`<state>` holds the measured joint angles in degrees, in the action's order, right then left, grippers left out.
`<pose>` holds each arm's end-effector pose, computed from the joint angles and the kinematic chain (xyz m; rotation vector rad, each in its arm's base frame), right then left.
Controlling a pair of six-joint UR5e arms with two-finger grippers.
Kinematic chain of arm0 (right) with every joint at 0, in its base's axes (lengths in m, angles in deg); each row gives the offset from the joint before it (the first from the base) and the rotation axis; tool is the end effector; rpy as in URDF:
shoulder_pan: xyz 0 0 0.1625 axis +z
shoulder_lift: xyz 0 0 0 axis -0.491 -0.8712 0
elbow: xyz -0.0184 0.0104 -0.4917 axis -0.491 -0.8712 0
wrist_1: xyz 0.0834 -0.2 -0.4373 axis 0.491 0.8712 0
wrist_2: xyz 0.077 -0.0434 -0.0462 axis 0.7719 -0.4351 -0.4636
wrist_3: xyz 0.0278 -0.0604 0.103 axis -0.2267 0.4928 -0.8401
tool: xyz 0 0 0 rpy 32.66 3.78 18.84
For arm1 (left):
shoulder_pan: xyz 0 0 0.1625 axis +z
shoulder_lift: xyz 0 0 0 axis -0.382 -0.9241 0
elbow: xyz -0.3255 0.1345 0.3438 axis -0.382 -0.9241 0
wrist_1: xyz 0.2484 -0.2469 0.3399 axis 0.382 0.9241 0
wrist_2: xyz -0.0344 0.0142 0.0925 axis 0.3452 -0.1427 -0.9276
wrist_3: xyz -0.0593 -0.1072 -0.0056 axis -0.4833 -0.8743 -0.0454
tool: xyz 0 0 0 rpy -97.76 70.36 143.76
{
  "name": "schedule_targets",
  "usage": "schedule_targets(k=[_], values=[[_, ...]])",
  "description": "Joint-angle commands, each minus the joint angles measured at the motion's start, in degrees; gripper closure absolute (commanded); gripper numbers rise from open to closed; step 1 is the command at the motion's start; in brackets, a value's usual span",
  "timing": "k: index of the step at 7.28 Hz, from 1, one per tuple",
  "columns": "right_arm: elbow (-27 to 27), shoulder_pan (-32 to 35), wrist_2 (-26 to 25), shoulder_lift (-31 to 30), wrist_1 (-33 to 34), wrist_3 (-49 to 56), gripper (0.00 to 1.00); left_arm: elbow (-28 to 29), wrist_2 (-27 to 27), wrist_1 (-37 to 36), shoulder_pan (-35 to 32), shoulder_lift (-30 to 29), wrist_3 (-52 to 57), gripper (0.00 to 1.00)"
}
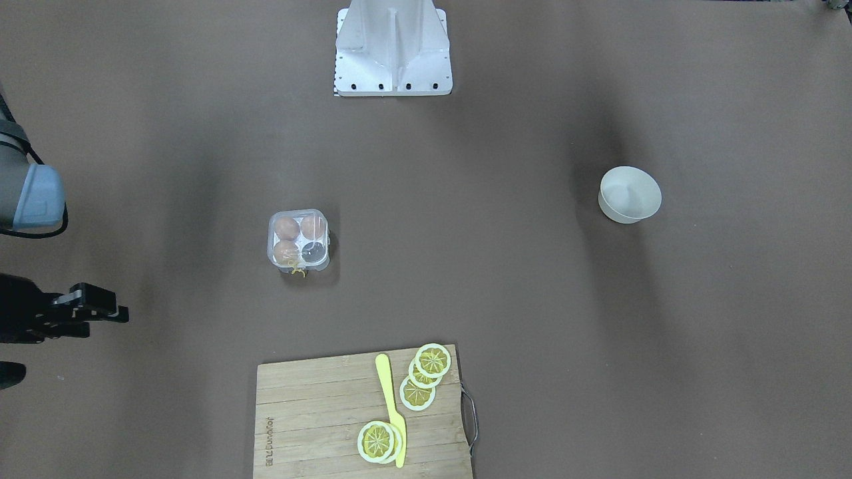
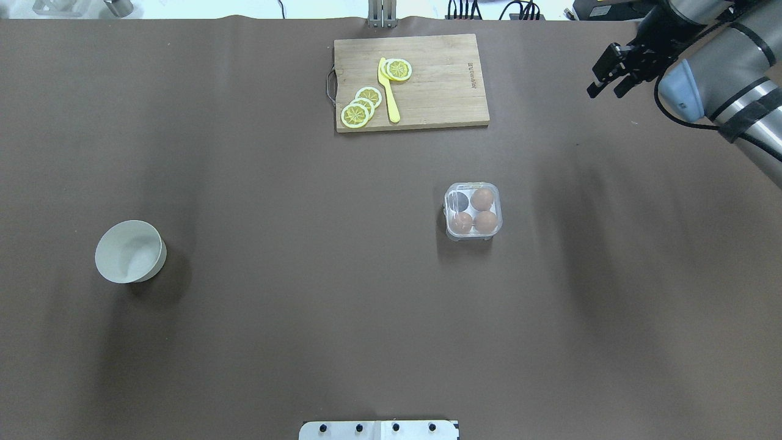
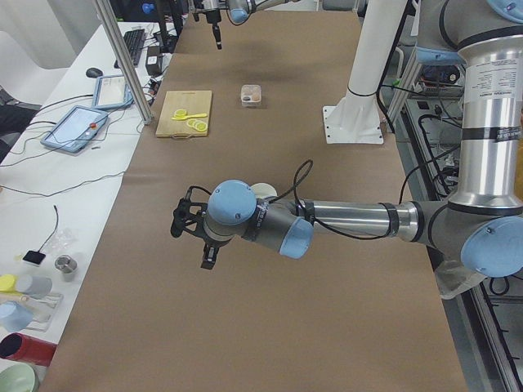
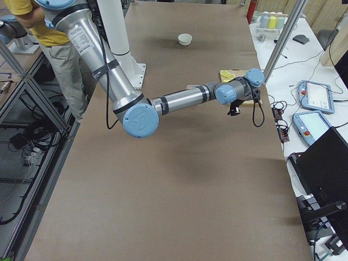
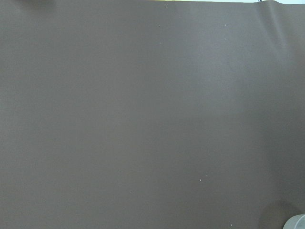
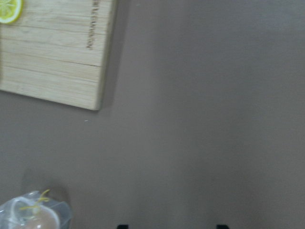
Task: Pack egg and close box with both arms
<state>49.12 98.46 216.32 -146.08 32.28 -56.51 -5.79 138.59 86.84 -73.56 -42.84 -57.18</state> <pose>-0.2662 -0.7879 0.4914 0.0343 -1.0151 -0.2362 -0.0911 -0.5572 0.6594 0.3568 0.9617 -0.0307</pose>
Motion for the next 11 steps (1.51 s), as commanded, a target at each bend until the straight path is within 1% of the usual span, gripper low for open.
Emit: schedule_targets(k=[1, 2, 3, 4, 5, 6, 8, 9, 10, 11], values=[[0.1, 4.7, -5.4, -6.2, 0.1, 8.3, 0.00, 0.0, 0.0, 0.0, -0.1, 0.1, 0.0, 0.03], [0.2, 7.6, -8.1, -8.3, 0.1, 11.6, 0.00, 0.0, 0.0, 0.0, -0.1, 0.1, 0.0, 0.03], [0.4, 9.9, -12.1, -10.9, 0.1, 15.0, 0.00, 0.0, -0.1, 0.0, -0.1, 0.1, 0.0, 0.03], [0.6, 12.6, -15.4, -14.8, 0.0, 20.2, 0.00, 0.0, -0.4, 0.0, -0.1, 0.1, 0.0, 0.03], [0.6, 14.9, -17.5, -17.4, 0.0, 24.5, 0.00, 0.0, -0.3, 0.0, -0.1, 0.1, 0.0, 0.03], [0.6, 15.8, -18.6, -19.6, -0.4, 26.1, 0.00, -0.1, -0.3, 0.0, -0.1, 0.1, 0.0, 0.03], [1.3, 17.2, -19.0, -22.8, -0.7, 27.3, 0.00, 0.0, -0.4, 0.0, -0.1, 0.1, 0.0, 0.03], [1.7, 17.9, -18.7, -22.9, -0.7, 27.3, 0.00, -0.1, -0.5, 0.0, -0.1, 0.1, -0.1, 0.03], [4.7, 18.2, -18.4, -24.1, -0.8, 27.3, 0.00, -0.1, -0.5, 0.0, -0.1, 0.1, -0.1, 0.03], [9.0, 18.2, -18.6, -25.3, -0.8, 27.2, 0.00, -0.2, -0.5, 0.0, -0.1, 0.2, -0.1, 0.03]])
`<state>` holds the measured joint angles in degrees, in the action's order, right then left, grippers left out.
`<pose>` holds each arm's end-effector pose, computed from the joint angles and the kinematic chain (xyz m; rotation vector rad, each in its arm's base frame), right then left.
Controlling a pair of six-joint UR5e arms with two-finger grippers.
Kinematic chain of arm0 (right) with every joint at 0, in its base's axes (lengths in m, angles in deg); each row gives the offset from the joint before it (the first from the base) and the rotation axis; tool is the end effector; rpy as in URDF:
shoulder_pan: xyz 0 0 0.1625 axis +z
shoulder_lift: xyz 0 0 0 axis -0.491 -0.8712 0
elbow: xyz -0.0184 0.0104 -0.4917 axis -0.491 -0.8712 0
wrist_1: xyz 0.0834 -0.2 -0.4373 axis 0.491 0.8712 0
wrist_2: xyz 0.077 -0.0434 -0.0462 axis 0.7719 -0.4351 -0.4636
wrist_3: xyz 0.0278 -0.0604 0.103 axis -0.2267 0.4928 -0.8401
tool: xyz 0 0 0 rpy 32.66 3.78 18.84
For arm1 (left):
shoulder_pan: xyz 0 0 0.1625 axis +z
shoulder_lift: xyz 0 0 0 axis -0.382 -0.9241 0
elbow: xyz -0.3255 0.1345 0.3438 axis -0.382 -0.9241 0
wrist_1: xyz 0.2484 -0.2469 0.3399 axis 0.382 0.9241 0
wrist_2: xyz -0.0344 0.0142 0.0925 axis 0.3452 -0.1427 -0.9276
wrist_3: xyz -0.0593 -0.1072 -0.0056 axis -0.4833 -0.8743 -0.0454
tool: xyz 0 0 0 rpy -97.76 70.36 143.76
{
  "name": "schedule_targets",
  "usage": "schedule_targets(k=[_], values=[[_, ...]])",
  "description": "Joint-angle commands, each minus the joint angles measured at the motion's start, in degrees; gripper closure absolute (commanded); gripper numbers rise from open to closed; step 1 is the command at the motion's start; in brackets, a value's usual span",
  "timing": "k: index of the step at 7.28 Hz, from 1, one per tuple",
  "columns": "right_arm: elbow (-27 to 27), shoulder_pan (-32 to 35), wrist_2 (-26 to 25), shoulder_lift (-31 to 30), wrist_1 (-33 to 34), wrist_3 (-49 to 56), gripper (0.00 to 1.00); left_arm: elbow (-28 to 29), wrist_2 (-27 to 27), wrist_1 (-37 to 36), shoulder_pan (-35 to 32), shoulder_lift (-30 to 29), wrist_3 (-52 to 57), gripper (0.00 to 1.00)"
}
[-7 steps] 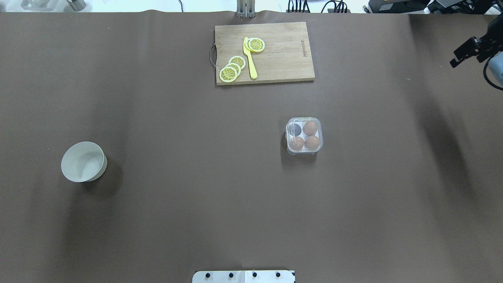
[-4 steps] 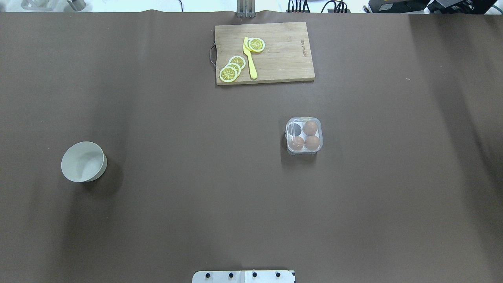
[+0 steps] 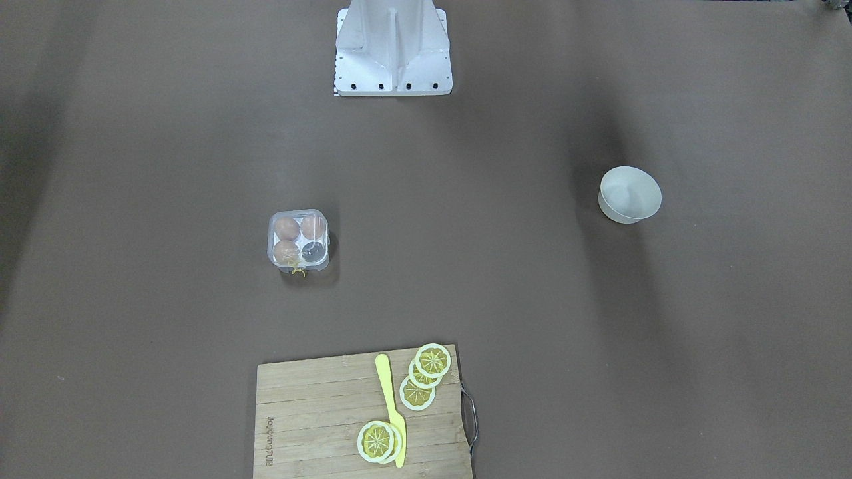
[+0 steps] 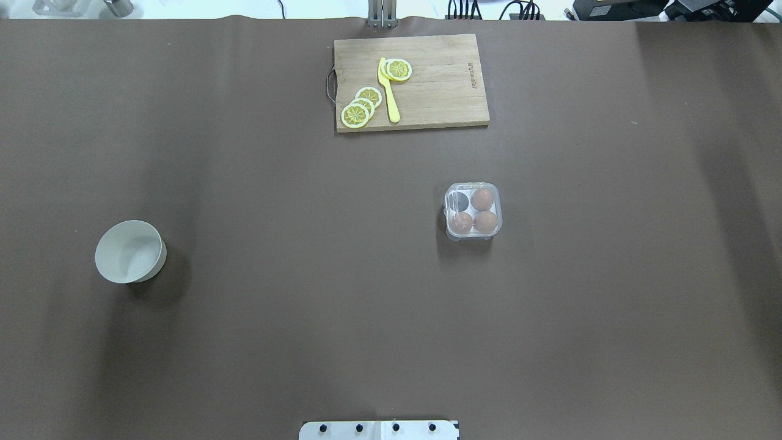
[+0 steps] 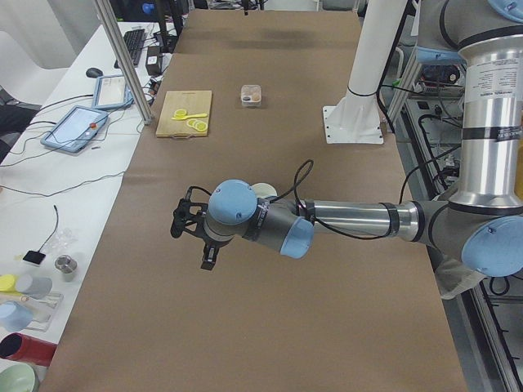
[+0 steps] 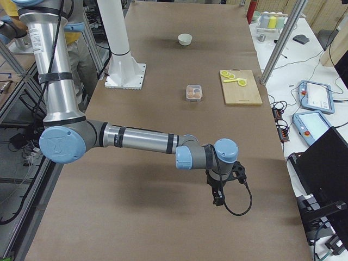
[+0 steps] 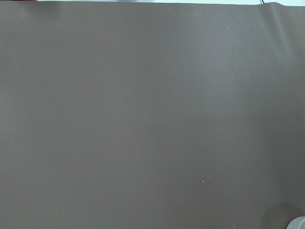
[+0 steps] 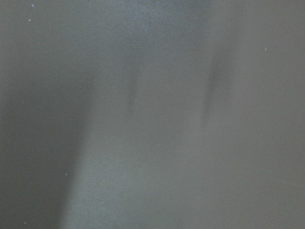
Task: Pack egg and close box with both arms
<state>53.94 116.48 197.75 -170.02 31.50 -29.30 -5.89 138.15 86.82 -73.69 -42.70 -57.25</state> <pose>0.0280 -0.6422 0.7793 0.1145 -0.6292 -0.2269 -0.0928 -0.5561 0.6605 0.3571 0.9540 -0.0362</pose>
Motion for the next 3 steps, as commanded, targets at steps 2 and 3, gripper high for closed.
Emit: schedule_targets(k=[2, 3], values=[[6.1, 0.2, 0.2, -1.5, 0.1, -0.4, 0.00, 0.0, 0.0, 0.0, 0.0, 0.2, -0.1, 0.03], [6.1, 0.2, 0.4, -1.5, 0.1, -0.5, 0.00, 0.0, 0.0, 0.0, 0.0, 0.2, -0.1, 0.03]])
